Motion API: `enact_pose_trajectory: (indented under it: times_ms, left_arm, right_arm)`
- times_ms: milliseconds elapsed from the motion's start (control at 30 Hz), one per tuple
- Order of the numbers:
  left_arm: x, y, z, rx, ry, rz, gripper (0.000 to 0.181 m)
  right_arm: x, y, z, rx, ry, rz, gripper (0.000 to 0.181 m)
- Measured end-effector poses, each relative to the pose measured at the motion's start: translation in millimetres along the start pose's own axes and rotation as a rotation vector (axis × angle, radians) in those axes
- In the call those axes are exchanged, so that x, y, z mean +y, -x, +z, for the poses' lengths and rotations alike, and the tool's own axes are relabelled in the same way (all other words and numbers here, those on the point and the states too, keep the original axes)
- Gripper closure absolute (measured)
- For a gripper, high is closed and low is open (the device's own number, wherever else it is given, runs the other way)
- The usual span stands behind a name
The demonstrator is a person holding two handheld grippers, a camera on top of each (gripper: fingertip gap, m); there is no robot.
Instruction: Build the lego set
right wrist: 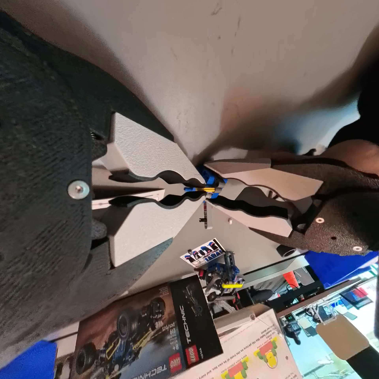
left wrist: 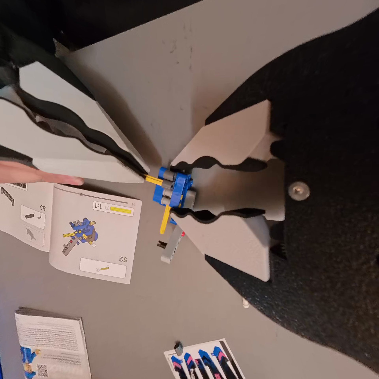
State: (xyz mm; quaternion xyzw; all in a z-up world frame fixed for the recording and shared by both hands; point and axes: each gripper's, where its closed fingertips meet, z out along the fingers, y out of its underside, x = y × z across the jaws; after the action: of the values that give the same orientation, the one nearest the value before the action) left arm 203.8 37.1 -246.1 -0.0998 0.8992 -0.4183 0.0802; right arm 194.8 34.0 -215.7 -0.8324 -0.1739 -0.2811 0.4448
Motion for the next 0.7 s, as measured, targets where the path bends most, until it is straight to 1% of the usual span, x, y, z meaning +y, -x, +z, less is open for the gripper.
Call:
enact_pose_trajectory:
  times_ms: [33, 133, 233, 300, 400, 500, 567, 633, 700]
  left_arm:
    - [0.2, -0.1, -0.1, 0.008, -0.004, -0.015, 0.147]
    - [1.0, -2.8, -1.6, 0.048, -0.018, -0.034, 0.147]
    - [0.7, 0.6, -1.7, -0.006, -0.018, 0.070, 0.147]
    - [0.9, 1.7, -1.3, -0.019, -0.007, 0.071, 0.147]
    - [2.0, 0.1, -1.7, 0.027, 0.001, -0.032, 0.147]
    - [2.6, -0.9, -2.5, 0.050, -0.013, -0.060, 0.147]
    - [2.4, -0.7, -2.5, 0.039, -0.016, -0.018, 0.147]
    - [1.8, 1.9, -2.1, -0.004, -0.012, 0.051, 0.147]
    - [2.1, 2.9, -1.8, -0.013, 0.007, 0.028, 0.147]
  right_arm:
    - [0.6, -0.4, 0.6, 0.001, 0.002, -0.004, 0.178]
    - [0.0, 1.1, 1.9, -0.042, -0.053, 0.093, 0.178]
    - [-3.2, 0.5, 0.7, -0.080, -0.087, 0.155, 0.179]
    - [-3.1, -0.1, 0.7, -0.105, -0.104, 0.219, 0.179]
    - [-2.5, -0.9, 2.4, -0.075, -0.097, 0.180, 0.179]
    - [3.3, 1.2, 6.2, -0.049, -0.046, 0.111, 0.178]
    - [3.4, 1.1, 6.3, -0.055, -0.070, 0.143, 0.179]
    - [3.5, 0.6, 5.6, -0.057, -0.074, 0.150, 0.179]
    - [-1.5, -1.8, 3.1, -0.059, -0.112, 0.183, 0.179]
